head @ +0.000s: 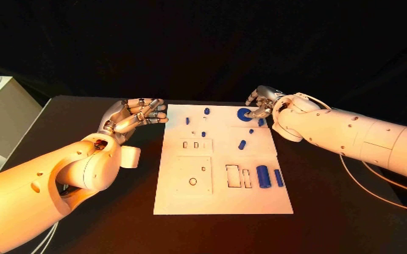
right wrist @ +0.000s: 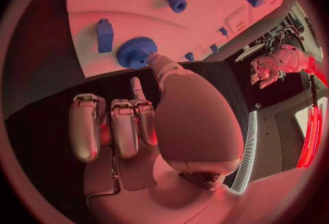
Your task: Assemble the parts on the task board
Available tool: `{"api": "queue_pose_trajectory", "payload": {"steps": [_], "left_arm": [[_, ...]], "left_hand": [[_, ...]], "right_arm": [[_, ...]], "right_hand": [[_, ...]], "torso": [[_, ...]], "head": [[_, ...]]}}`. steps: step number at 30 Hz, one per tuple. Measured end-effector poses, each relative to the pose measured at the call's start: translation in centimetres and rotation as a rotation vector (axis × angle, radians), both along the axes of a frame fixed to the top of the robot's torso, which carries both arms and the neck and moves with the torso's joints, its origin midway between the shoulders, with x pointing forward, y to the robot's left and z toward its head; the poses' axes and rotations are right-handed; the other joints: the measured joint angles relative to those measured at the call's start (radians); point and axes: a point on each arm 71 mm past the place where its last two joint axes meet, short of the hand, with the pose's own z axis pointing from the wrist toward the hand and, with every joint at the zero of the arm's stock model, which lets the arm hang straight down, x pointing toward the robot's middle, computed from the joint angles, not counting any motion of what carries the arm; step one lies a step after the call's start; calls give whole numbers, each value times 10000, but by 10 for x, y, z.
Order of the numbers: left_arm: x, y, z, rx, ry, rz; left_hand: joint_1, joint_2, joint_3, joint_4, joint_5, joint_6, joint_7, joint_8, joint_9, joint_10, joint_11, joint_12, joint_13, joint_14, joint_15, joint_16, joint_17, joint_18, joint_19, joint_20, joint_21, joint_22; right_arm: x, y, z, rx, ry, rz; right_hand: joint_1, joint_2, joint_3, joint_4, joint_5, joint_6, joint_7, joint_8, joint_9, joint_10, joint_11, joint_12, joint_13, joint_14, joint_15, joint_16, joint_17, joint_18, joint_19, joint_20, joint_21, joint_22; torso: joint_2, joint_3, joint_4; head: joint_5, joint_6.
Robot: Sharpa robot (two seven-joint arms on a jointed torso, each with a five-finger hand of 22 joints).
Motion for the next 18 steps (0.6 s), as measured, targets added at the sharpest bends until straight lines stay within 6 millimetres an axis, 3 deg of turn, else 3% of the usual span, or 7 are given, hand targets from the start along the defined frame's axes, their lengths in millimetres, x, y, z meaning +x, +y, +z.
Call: {"api": "queue_pose_trajectory", "payload": {"steps": [2, 18], "left_arm": [[0, 0, 0, -2, 0, -4], [0, -1, 0, -5, -2, -14]], "left_hand": [[0, 0, 0, 0, 0, 0, 0, 0, 0, 0, 0, 0, 0, 0, 0, 0, 0, 0, 0, 0, 0, 0], [0, 0, 0, 0, 0, 0, 0, 0, 0, 0, 0, 0, -1, 0, 0, 0, 7, 0, 0, 0, 0, -1]], "right_arm": [[1, 2, -1, -21, 43, 3], [6, 4, -6, -179, 441, -43]], "right_hand": [[0, 0, 0, 0, 0, 0, 0, 0, 0, 0, 1, 0, -1, 0, 0, 0, 0, -108, 0, 0, 0, -1], [-1, 83, -42, 42, 80, 0, 0, 48, 0, 1, 1, 38, -1, 1, 0, 39, -2, -109, 0, 0, 37, -3]], "torso": [[1, 0, -2], [4, 0, -15]], "head": [[-2, -3], [18, -56]]}}
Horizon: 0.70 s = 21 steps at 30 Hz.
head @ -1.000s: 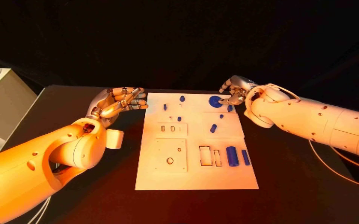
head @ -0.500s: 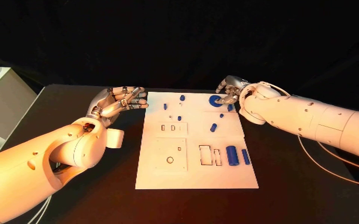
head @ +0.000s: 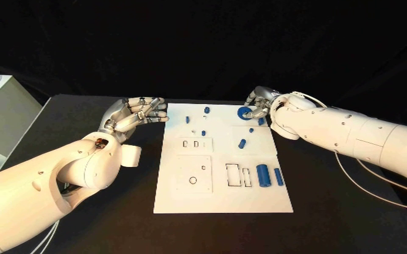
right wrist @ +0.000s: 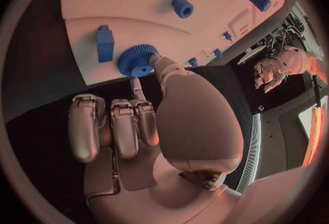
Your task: Assemble the parts on the task board
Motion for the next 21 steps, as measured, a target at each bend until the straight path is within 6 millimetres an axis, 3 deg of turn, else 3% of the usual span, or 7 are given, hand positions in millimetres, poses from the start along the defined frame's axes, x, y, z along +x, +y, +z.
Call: {"api": "queue_pose_trajectory", "payload": {"steps": [15, 21], "left_arm": [[0, 1, 0, 9, 1, 11], [0, 1, 0, 11, 2, 14]], "left_hand": [[0, 0, 2, 1, 0, 0, 0, 0, 0, 0, 0, 0, 0, -2, 2, 6, 1, 1, 0, 0, 5, 8], [0, 0, 58, -1, 0, 0, 0, 0, 0, 0, 0, 0, 0, -35, 35, 80, 35, 0, 0, 0, 48, 16]], "right_arm": [[-2, -1, -1, -20, 187, 43], [-3, -1, 0, -12, 186, 56]], "right_hand": [[26, 26, -55, 55, 218, 2, -1, 89, 11, -2, -2, 0, -1, 0, 0, 0, -1, 1, 0, -1, 40, -2], [163, 155, 96, 134, 791, 322, -68, 325, 56, -3, -3, 0, -2, 0, 0, 0, -2, 1, 0, -1, 78, 0]], "torso": [[3, 12, -12], [6, 7, -12]], "head": [[6, -36], [-7, -45]]}}
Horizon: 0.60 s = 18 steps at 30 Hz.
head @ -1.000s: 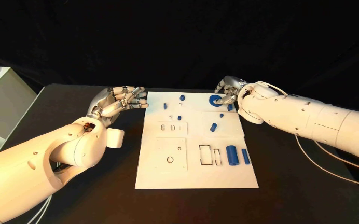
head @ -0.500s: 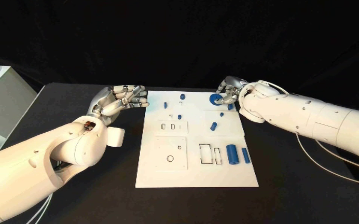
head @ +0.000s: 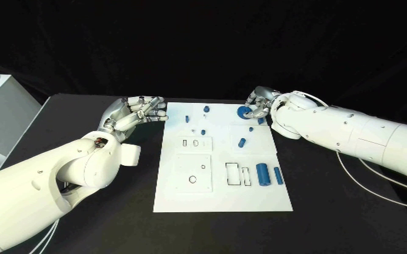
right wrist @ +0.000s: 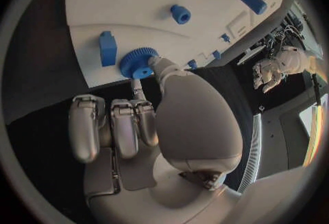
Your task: Assemble the parts on the task board
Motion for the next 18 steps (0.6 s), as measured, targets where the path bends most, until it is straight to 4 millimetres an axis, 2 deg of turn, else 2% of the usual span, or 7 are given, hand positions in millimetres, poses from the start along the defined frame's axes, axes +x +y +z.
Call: {"api": "queue_pose_trajectory", "payload": {"steps": [3, 6, 11, 18], "left_arm": [[0, 0, 0, 1, 1, 2], [0, 0, 0, 1, 2, 3], [0, 0, 0, 2, 3, 4], [0, 0, 0, 2, 6, 5]], "left_hand": [[0, 0, 0, 0, 0, 0, 0, 0, 0, 0, 0, 0, 0, 0, 0, 0, -1, 0, 0, 0, 0, 0], [0, 0, 0, 0, 0, 0, 0, 0, 0, 0, 0, 0, 0, 0, 0, 0, -1, 0, 0, 0, 0, -1], [0, 0, -1, 0, 0, 0, 0, 0, 0, 0, 0, 0, 0, 0, 0, 0, -2, 0, 0, 0, -1, -1], [0, 0, -1, 0, 0, 0, 0, 0, 0, 0, 0, 0, 0, 0, 0, 0, -2, 0, 0, 0, -1, -2]], "right_arm": [[0, 1, 0, 6, -33, 24], [-1, 2, 0, -6, -125, 67], [-3, 7, 1, -101, -478, 211], [-9, 19, 8, -183, -1379, 605]], "right_hand": [[67, 66, 356, -54, 198, 211, -60, 111, 8, 3, -2, 0, 0, 0, 0, 0, 0, 0, 0, 0, 0, 6], [80, 76, 597, -103, 273, 374, -118, 217, 14, -6, -121, 0, 0, 0, 0, 0, 0, 1, 0, 0, 70, 5], [96, 87, 947, -207, 330, 410, -83, 252, 14, -12, -159, 0, 0, -2, -77, 0, -1, 1, -37, -37, 71, 5], [124, 61, 1044, -242, 331, 413, -81, 252, 14, 10, -208, 0, -1, 21, -101, 0, -1, 2, -28, -49, 116, 4]], "torso": [[0, -1, 0], [0, -4, 0], [0, -7, 3], [-4, -11, 17]], "head": [[-9, -1], [-14, -2], [-19, -3], [-17, 13]]}}
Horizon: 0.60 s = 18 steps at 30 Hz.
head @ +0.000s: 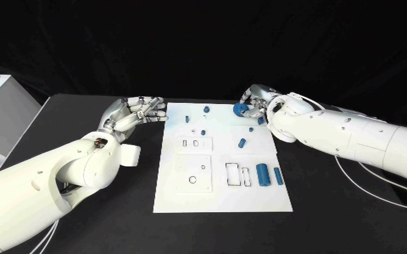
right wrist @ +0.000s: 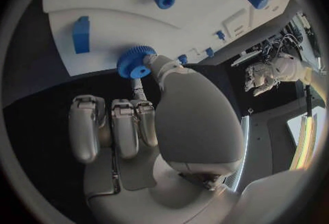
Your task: Assemble the parts on the task board
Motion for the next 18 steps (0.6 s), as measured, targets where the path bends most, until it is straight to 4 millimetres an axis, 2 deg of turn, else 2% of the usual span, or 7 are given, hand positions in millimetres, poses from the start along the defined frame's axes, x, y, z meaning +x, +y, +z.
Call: {"api": "queue_pose_trajectory", "payload": {"steps": [9, 18], "left_arm": [[0, -1, 0, -7, 5, -6], [0, -3, 0, -29, 7, -42]], "left_hand": [[0, 0, 0, 0, 0, 0, 0, 0, 0, 0, 0, 0, 0, 0, 0, 0, -1, 0, 0, 0, -1, -1], [0, 0, -1, 0, 0, 0, 0, 0, 0, 0, 0, 0, 0, 0, 0, 0, -1, 0, 0, 0, -2, -1]], "right_arm": [[-17, 42, 14, -50, -1528, 1218], [-23, 84, 16, -55, -2086, 2065]], "right_hand": [[55, -55, 121, -43, 80, 2, 1, 0, 0, -1, 1, 0, 0, 12, -11, 40, -1, 19, 27, -27, 48, -1], [48, -52, 174, -48, 79, 2, 2, 0, 0, -1, 1, 0, -1, 12, -11, 40, -1, 23, 27, -26, 48, -3]], "torso": [[-2, 4, -5], [-2, -10, 3]], "head": [[28, 14], [5, 41]]}}
